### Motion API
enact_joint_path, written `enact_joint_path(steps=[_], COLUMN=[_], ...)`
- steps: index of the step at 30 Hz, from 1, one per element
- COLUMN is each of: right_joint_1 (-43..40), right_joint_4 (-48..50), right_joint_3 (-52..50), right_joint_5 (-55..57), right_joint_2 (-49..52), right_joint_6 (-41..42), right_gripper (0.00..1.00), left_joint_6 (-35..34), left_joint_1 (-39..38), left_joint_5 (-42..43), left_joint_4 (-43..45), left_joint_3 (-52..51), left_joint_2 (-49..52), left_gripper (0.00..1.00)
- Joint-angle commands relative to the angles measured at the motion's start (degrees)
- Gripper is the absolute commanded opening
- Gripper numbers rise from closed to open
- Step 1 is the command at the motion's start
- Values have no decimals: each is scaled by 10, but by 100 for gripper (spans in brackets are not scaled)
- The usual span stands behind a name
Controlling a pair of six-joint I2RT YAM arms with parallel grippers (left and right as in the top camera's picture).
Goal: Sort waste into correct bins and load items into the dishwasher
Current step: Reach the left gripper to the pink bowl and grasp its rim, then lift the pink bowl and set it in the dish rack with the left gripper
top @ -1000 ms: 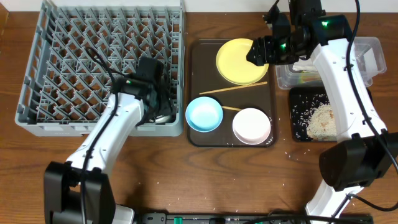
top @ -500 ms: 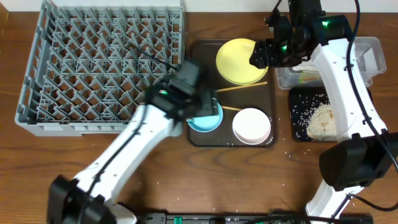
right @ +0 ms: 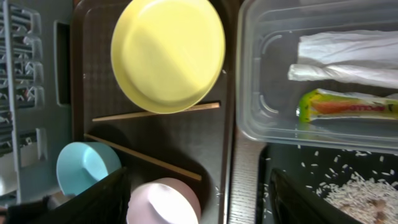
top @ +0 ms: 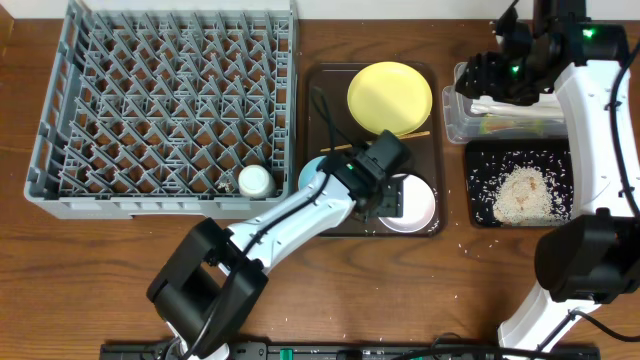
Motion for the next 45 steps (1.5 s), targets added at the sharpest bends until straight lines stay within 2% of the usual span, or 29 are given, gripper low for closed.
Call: enact_joint_path(steps=[1, 10, 14, 18, 23, 28, 32, 35, 41, 43, 44, 45], right_joint_1=[-3, -2, -2, -2, -2, -2, -2, -2, -2, -2, -2, -2], right_joint_4=[-2, -2, -2, -2, -2, -2, -2, -2, -2, -2, -2, -2], right_joint_3=[0, 0, 0, 0, 0, 0, 0, 0, 0, 0, 0, 0], right_joint_5=[-13, -13, -13, -13, -13, -13, -13, -13, -13, -12, -12, -11], right_joint_2=[-2, -2, -2, -2, -2, -2, -2, -2, -2, -2, -2, -2], right_joint_6=[3, 3, 3, 3, 3, 3, 3, 3, 3, 3, 3, 3], right_gripper=[69, 70, 72, 72, 72, 73, 73, 73, 74, 76, 82, 99], left_joint_6=[7, 7, 7, 7, 8, 7, 7, 7, 8, 20, 27, 34], left_joint_1=[-8, -8, -8, -8, -8, -3, 3, 8, 12, 12, 12, 12], left_joint_5=[-20, -15, -9, -9, 0, 16, 28, 35, 38, 38, 38, 36], left_joint_4=[3, 33, 39, 43, 49, 54, 56, 58, 57, 55, 54, 54], left_joint_3=[-3, -3, -3, -3, -3, -3, -3, -3, -1, 0, 0, 1], left_joint_2=[4, 37, 47, 48, 57, 68, 74, 78, 65, 47, 36, 21], left_gripper=[72, 64, 56, 43, 34, 33, 22, 8, 7, 7, 8, 8])
